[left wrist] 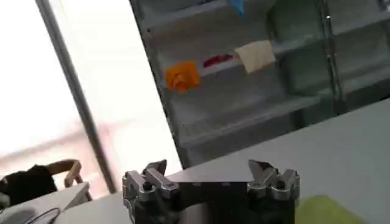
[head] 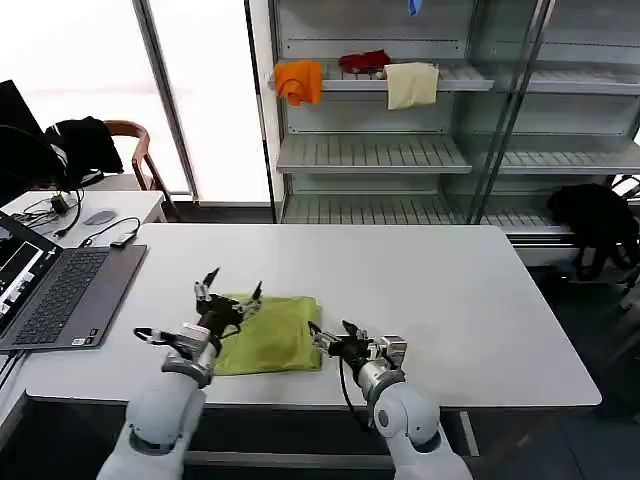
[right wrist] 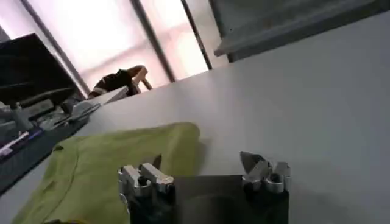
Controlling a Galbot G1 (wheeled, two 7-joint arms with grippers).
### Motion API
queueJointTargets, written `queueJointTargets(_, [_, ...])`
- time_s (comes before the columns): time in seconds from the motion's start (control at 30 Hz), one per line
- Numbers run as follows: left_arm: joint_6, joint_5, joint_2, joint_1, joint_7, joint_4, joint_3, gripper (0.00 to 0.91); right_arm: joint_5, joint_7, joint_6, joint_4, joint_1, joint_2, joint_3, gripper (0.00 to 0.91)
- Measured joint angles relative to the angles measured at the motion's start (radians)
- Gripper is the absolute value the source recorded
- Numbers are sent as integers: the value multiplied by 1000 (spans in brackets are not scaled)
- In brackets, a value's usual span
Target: Fold and organize the clothes.
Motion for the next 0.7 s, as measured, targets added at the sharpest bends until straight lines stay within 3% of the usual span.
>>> queueJointTargets(0.03, [7, -14, 3, -1, 1, 2, -21, 907, 1, -2, 2, -5, 0, 0, -4, 695])
queueJointTargets(0.07, [12, -27, 5, -1, 1, 4, -39, 907, 1, -3, 2, -8, 1, 1, -9, 635])
queueJointTargets(0.13, [22, -50, 12, 0, 3, 8, -75, 907, 0, -11, 2, -16, 0, 4, -19, 393])
queueJointTargets(0.17, [26, -58, 14, 1, 4, 10, -90, 907, 0, -15, 2, -19, 0, 6, -23, 161])
queueJointTargets(0.23, [33, -76, 17, 4, 5, 10, -118, 907, -4, -24, 3, -27, -1, 11, -30, 0])
queueJointTargets(0.7, [55, -133, 18, 35, 6, -5, -222, 907, -22, -66, 3, -19, -18, 18, -44, 0])
